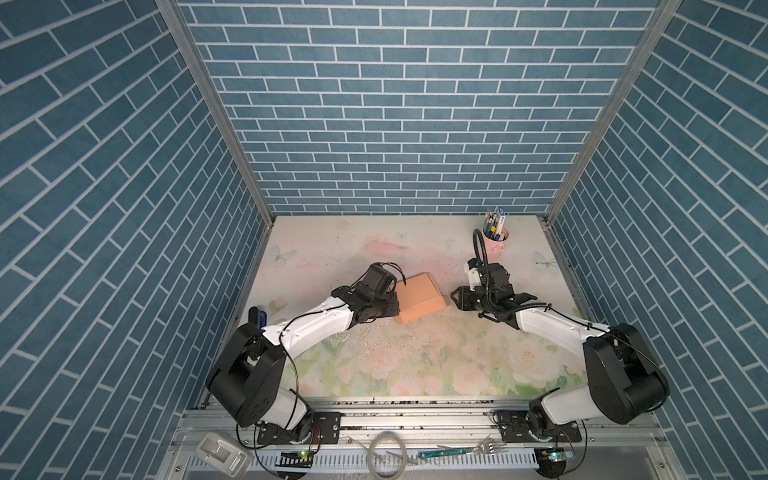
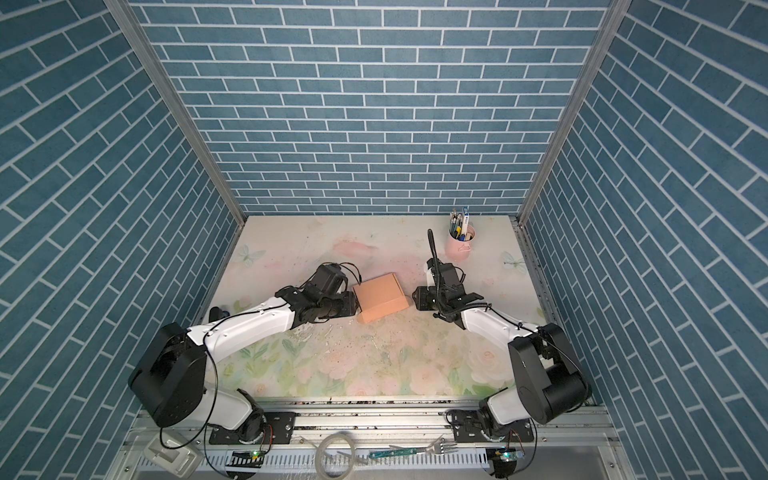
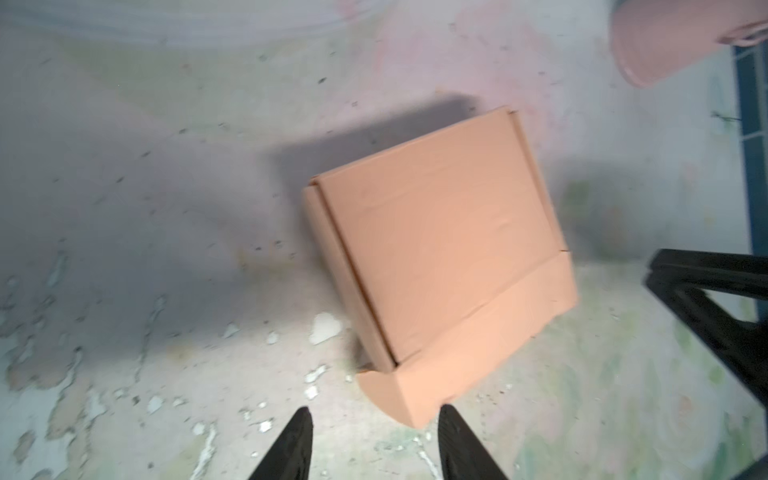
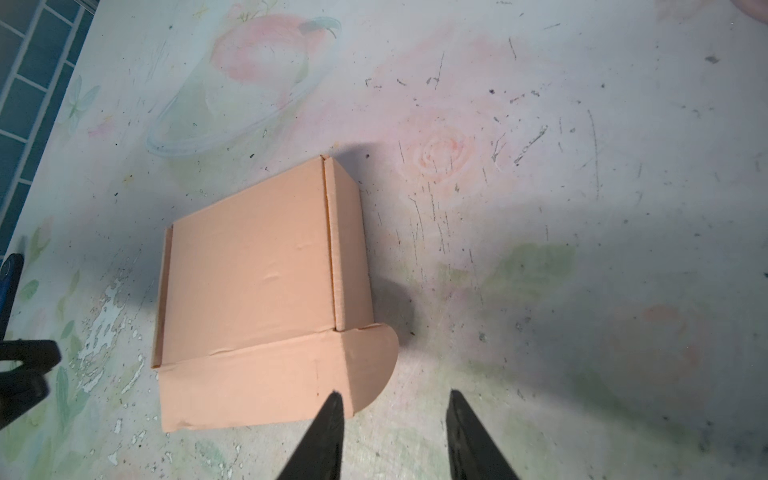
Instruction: Fold the paper box
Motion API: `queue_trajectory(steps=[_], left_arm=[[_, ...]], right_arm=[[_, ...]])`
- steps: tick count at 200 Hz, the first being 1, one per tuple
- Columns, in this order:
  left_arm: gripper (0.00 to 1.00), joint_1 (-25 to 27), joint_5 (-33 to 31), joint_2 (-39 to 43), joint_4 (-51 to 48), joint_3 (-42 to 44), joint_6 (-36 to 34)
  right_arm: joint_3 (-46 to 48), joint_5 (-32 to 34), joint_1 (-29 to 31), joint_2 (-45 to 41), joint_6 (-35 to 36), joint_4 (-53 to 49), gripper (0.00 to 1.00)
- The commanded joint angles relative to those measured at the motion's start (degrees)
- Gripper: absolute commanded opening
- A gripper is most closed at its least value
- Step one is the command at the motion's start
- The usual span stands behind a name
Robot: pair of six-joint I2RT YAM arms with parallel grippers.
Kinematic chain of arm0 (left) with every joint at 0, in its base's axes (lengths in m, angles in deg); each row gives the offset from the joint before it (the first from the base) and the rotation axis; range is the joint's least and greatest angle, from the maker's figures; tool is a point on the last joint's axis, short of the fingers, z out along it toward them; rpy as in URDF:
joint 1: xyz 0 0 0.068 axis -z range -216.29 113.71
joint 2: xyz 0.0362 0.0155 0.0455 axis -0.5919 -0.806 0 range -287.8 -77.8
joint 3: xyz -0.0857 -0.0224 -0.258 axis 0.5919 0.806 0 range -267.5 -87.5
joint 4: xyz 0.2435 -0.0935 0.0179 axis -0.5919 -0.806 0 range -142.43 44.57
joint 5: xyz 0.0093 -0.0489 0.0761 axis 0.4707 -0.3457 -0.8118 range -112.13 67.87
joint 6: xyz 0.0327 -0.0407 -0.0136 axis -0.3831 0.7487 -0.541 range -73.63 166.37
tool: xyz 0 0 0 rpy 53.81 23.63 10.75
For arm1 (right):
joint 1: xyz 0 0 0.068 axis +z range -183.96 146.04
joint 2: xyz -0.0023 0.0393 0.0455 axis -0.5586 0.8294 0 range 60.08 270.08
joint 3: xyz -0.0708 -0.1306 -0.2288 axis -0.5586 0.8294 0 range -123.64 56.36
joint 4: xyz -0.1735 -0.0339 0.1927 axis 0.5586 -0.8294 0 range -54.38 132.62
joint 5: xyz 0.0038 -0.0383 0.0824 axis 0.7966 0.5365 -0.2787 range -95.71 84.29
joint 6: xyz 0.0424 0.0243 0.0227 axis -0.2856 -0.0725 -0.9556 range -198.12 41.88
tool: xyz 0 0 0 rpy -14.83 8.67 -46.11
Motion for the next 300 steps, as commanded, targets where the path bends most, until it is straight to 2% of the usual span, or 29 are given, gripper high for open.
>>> queue_trajectory(steps=[1,61,112,195,300], left_arm=[[0.51,-1.7,-4.2,0.2,-2.6,1.4,2.4],[0.5,-4.7,-5.5,-14.4,-4.1,-8.0,-1.4],[0.5,-6.9,-2.4,-22.3,-3.3,-15.4,-3.5],[0.5,-7.5,0.6,-25.3,-1.5,-17.4,-3.9],[0.5,-9.0,0.3,-22.6,-2.6,-14.3,-6.0]], right_arm=[[-1.2,0.7,-0.2,-0.3,1.3,0.9,0.42],[-2.9,2.6,-0.3,1.6,1.5,0.3,0.42],[-8.2,3.4,-0.4,9.0,2.9,-0.7,0.42],[-17.2,8.4,1.8,21.4,5.9,-3.9,0.41],[-17.5,13.2,12.2,21.4,2.5,-4.3,0.4]])
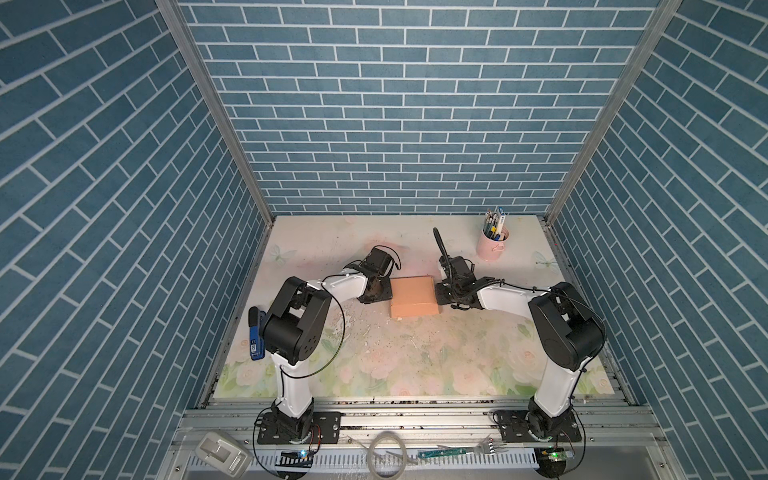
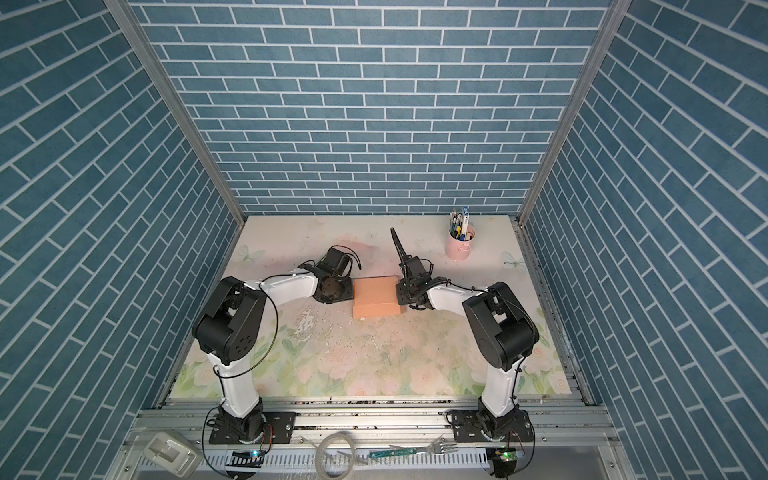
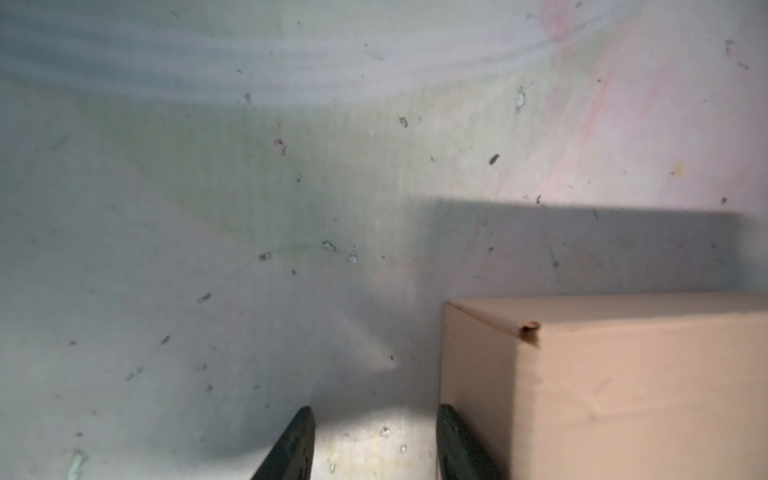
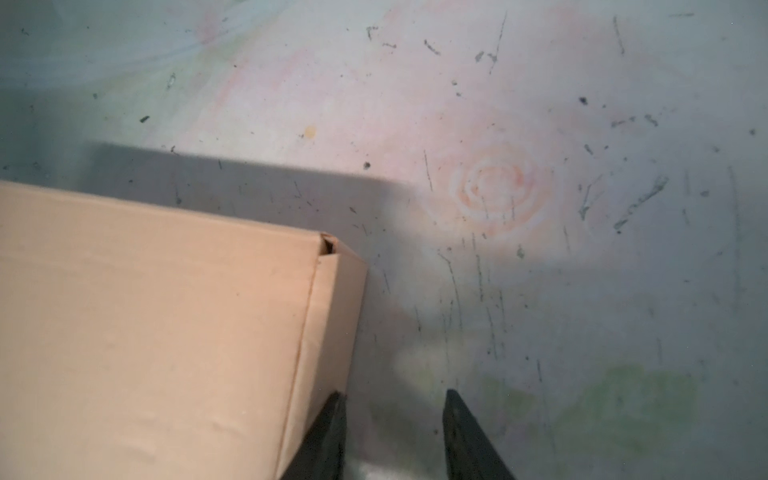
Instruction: Fold the paper box
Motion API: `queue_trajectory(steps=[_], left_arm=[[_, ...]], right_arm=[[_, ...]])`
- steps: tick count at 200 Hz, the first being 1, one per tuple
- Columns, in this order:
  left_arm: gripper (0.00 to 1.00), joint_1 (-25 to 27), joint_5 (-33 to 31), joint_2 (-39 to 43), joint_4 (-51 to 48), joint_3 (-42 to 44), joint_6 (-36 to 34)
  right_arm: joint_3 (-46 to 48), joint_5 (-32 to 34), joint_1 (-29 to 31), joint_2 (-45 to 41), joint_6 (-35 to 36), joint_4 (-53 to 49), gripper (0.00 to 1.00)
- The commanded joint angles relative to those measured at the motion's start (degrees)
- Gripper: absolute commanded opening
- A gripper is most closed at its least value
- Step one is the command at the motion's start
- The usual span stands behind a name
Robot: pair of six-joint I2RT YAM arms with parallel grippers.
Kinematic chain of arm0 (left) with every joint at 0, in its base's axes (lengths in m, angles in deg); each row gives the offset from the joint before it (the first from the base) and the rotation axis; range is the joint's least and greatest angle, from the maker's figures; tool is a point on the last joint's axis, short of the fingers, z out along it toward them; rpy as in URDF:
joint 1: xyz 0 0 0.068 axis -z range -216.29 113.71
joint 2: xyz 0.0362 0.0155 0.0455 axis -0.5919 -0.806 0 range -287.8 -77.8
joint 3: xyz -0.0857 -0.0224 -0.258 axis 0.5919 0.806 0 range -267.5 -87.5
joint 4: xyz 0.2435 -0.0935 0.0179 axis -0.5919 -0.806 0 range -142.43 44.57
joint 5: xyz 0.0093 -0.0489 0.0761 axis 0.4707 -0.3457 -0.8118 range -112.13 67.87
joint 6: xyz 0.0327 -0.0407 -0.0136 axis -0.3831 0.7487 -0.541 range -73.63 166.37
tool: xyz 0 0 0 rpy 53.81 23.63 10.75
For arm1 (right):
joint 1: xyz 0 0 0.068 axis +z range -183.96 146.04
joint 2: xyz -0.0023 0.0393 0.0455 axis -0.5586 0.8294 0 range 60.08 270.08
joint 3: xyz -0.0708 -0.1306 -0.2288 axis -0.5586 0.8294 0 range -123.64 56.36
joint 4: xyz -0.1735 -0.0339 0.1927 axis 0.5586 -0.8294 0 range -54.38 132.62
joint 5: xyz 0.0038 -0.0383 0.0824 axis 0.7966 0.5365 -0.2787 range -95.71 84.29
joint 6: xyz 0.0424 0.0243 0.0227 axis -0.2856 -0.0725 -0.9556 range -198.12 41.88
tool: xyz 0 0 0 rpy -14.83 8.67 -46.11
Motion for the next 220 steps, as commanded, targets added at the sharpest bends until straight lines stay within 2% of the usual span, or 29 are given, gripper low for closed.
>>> queue_trajectory(steps=[1,85,133,175,220], left_arm=[[0.5,-0.4,-0.1,1.5,-0.9,2.3,-0.9],[0.5,-1.1,-1.2,10.0,-0.3,11.7,-0.3],[0.55,-1.7,-3.2,16.1,-2.4,14.6,-0.1],[0.57,-1.7,-3.8,23.4,-4.3,17.4,0.9],[0.56,-1.0,0.5,32.2,-2.9,24.0,3.9]], right_arm=[[-1.2,0.6,3.2,-0.5,-1.8,-1.0,0.4],[0.4,4.1,9.0,-1.7,-5.4,-0.3,0.4],[3.5,8.0,7.7,-6.1,-6.4,-2.6,0.4],[8.9,6.4,6.1,-13.1,-7.7,-1.6,0.4],[15.9,2.7,7.8,-20.8,-11.9,1.6,0.4]])
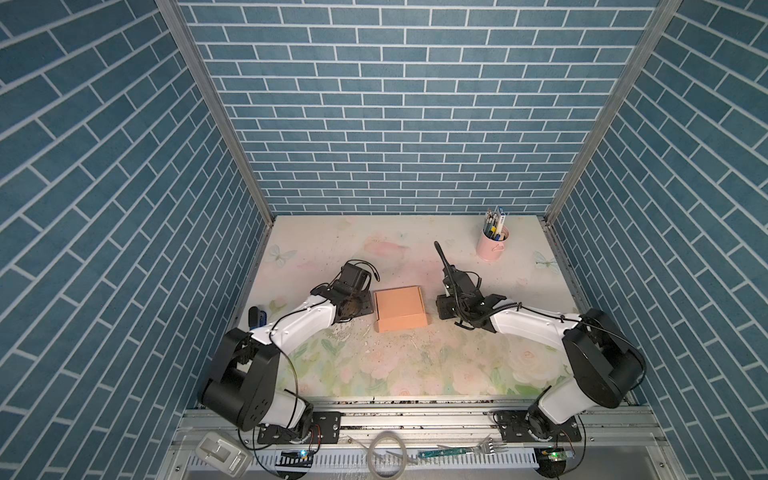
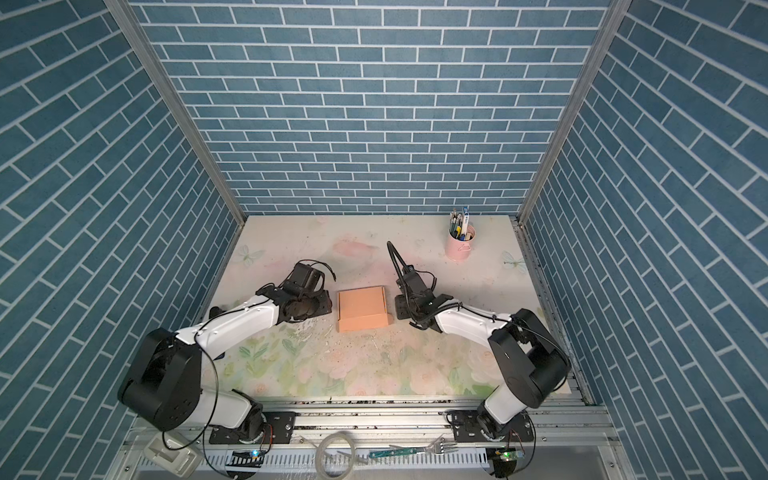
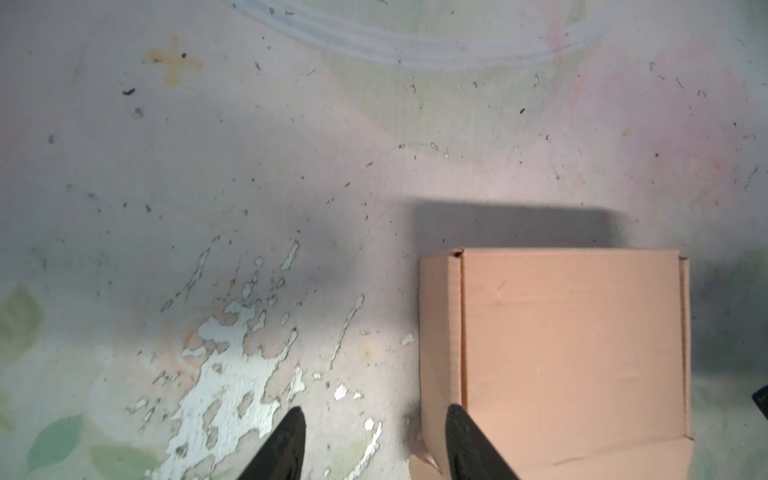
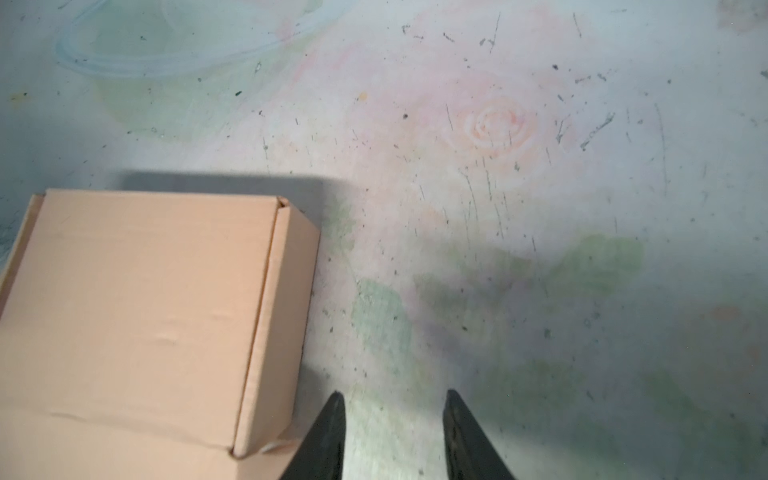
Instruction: Fold the paper box
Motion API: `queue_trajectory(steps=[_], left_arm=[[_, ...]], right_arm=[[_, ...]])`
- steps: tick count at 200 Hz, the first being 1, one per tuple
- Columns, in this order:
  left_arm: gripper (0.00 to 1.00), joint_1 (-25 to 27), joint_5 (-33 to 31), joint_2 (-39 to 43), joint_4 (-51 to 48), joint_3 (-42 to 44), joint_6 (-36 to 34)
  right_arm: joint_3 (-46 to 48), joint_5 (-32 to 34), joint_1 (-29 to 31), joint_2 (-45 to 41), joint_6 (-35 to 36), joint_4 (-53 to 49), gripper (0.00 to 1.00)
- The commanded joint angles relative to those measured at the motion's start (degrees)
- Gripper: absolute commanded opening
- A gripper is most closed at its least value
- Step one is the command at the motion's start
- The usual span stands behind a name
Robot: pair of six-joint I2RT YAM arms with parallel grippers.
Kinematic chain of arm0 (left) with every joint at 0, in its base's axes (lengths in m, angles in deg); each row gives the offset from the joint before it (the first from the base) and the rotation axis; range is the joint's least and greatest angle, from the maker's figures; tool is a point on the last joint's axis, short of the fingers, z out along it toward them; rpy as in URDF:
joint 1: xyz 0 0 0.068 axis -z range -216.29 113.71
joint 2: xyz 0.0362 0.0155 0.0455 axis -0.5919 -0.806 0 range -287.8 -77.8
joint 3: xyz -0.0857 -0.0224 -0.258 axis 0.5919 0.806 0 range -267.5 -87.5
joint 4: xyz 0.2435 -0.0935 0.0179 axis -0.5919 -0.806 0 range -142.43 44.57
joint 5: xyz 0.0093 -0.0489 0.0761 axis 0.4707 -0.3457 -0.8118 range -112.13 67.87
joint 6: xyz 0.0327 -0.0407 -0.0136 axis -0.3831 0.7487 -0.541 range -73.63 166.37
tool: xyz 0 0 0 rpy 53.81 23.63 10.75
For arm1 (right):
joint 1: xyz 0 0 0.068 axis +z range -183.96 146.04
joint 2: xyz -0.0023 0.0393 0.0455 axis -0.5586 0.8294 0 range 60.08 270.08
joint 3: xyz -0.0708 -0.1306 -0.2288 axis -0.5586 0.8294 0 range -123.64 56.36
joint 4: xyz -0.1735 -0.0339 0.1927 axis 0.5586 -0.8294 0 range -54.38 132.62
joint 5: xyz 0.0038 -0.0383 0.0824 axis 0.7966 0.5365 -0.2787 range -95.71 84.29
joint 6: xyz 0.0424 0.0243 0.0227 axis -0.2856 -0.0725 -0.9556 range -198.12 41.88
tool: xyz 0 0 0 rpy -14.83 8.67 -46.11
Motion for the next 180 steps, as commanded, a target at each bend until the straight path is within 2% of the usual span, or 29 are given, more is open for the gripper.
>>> queue_trajectory(steps=[1,39,90,127,180], left_arm=[[0.56,0.5,2.2,3.7,-1.0,3.2,2.1],[0.56,4.3,2.3,9.6,-1.3,7.0,4.4],[0.57,7.5,1.2,12.9,-0.1,11.2,5.8],[0.57,8.6,3.7,11.1,6.4,13.9,7.0],[0.57,10.1,4.8,6.9,11.3,13.0,7.0]], right_arm=[[2.8,-2.0,1.5,-3.7,-4.3,1.7,0.4],[6.0,-2.8,3.6,-8.6,-6.4,4.0,0.41],[7.2,-5.9,4.4,-8.6,-8.5,7.8,0.41],[7.2,-8.2,4.6,-6.3,-9.7,10.5,0.41],[8.2,-9.5,5.5,-3.7,-11.2,13.0,0.4]])
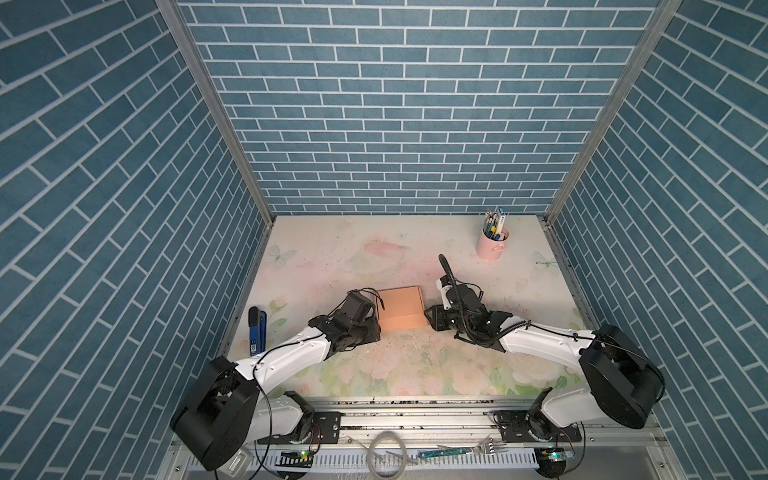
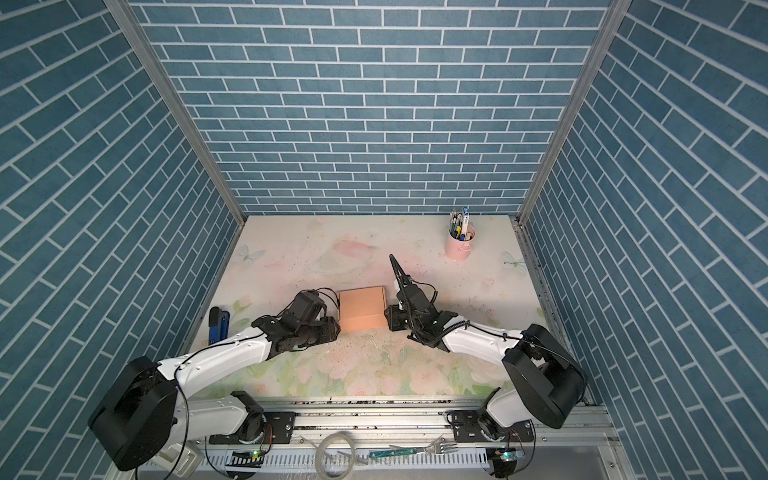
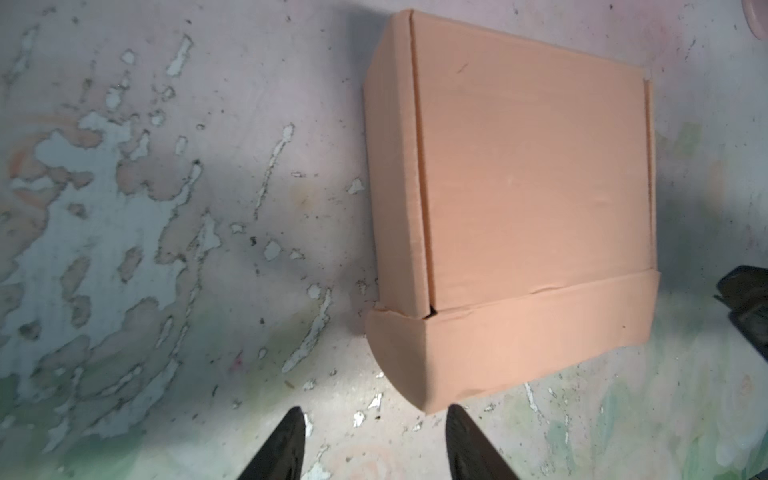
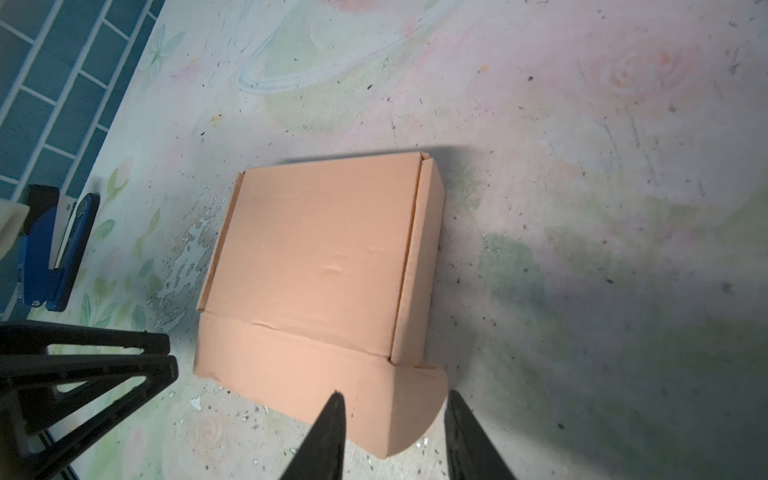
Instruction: Fold the paper box
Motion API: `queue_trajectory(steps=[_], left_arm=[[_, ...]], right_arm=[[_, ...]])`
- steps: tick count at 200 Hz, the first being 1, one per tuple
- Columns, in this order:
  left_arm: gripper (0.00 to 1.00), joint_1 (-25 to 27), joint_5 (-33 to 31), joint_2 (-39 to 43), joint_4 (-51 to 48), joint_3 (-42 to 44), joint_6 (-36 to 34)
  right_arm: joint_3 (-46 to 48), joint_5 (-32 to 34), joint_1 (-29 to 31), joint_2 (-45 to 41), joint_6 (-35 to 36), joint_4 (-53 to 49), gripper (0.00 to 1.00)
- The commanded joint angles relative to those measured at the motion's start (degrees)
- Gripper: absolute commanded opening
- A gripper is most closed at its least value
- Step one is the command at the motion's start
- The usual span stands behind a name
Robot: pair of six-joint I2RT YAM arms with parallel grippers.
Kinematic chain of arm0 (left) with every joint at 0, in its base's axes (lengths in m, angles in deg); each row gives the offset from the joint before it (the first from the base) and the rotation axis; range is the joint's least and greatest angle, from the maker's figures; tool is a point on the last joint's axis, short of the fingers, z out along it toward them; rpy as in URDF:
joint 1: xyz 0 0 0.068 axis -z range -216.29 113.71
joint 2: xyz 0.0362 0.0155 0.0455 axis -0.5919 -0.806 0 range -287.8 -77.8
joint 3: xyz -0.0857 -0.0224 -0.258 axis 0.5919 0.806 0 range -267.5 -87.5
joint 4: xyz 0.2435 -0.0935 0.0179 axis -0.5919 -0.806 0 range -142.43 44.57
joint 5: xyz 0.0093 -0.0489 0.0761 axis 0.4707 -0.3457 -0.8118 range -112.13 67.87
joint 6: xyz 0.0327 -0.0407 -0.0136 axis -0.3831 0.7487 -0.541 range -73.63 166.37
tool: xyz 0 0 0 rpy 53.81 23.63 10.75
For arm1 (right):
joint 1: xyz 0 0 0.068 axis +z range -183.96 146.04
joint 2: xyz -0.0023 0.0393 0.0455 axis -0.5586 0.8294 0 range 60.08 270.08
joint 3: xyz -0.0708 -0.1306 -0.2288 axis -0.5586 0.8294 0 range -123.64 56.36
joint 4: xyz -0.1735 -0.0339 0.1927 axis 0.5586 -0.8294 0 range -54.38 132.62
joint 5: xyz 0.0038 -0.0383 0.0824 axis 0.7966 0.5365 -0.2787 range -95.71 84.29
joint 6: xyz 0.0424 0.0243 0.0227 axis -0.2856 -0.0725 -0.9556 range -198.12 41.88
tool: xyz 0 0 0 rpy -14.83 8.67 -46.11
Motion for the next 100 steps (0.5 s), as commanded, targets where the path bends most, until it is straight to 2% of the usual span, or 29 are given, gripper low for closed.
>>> queue_trajectory(steps=[1,100], left_arm=[[0.57,0.5,0.7,-1.4,3.1,-0.6,0.2],[0.56,1.8,1.5,-4.4,6.7,-1.5,0.2]], right_arm=[[1.3,-0.9,0.8,0.8,-2.3,2.2,0.4],[3.3,-2.4,1.0,2.8,-4.0,6.1,0.38]])
